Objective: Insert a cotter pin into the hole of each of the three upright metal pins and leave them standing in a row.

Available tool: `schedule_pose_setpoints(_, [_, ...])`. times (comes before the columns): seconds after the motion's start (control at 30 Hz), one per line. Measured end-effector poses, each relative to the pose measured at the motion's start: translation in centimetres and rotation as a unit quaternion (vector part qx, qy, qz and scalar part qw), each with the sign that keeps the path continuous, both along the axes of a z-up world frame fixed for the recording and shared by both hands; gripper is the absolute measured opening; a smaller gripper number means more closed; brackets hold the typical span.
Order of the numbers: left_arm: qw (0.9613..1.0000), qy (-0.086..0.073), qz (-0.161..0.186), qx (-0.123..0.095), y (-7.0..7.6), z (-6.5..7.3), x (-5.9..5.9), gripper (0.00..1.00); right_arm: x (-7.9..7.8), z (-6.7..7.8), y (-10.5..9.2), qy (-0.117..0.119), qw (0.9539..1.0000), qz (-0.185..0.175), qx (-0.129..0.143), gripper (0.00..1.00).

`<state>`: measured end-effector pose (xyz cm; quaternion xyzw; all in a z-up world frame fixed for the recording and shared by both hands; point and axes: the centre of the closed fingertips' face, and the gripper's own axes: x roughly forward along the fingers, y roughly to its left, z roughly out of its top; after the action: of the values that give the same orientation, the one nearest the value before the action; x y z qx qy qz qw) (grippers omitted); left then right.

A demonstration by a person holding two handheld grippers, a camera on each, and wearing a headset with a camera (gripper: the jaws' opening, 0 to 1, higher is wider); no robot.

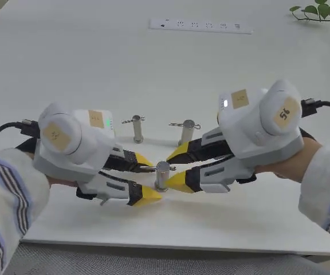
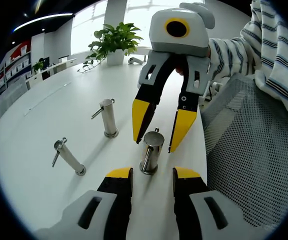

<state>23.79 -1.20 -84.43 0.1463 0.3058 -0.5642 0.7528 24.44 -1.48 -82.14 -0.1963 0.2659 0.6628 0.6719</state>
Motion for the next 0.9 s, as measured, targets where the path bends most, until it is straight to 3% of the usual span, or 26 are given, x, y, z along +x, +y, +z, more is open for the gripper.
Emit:
schedule_pose_setpoints(0.07, [1.0000,0.003,0.000,-0.001,0.5,0.2,-0.4,0.39,0.0,-0.1,0.2,0.005,1.0000,-0.001,0.003,0.24])
schedule_pose_setpoints(0.2, [0.9991,0.029,0.014,-0.026,1.2,0.9,-1.3,0.51,-0.1,-0.5,0.4,0.006,1.0000,0.001,0.003,0.26])
schedule_pose_setpoints(0.33, [0.9989,0.030,0.028,-0.023,2.1,1.0,-1.8,0.62,-0.1,-0.8,0.7,0.010,0.9999,0.002,0.007,0.26])
schedule_pose_setpoints(0.53, [0.9960,0.037,0.072,-0.037,3.4,1.5,-1.8,0.66,-0.1,-1.0,1.1,0.007,0.9999,0.006,0.009,0.27])
schedule_pose_setpoints(0.57, [0.9935,0.055,0.087,-0.050,3.6,1.7,-2.1,0.66,-0.1,-1.1,1.2,0.006,0.9999,0.007,0.009,0.27])
schedule_pose_setpoints(0.6, [0.9932,0.057,0.087,-0.053,3.6,1.8,-2.2,0.65,-0.1,-1.2,1.2,0.007,0.9999,0.007,0.008,0.27])
schedule_pose_setpoints(0.73, [0.9907,0.046,0.110,-0.065,4.7,2.5,-1.8,0.71,-0.1,-1.3,1.4,0.005,0.9999,0.010,0.008,0.27])
schedule_pose_setpoints(0.83, [0.9900,0.038,0.121,-0.061,5.6,2.8,-1.6,0.74,-0.1,-1.6,1.6,0.005,0.9999,0.011,0.007,0.27])
schedule_pose_setpoints(0.9, [0.9892,0.050,0.123,-0.063,5.8,3.0,-1.9,0.74,-0.1,-1.8,1.7,0.006,0.9999,0.009,0.007,0.27])
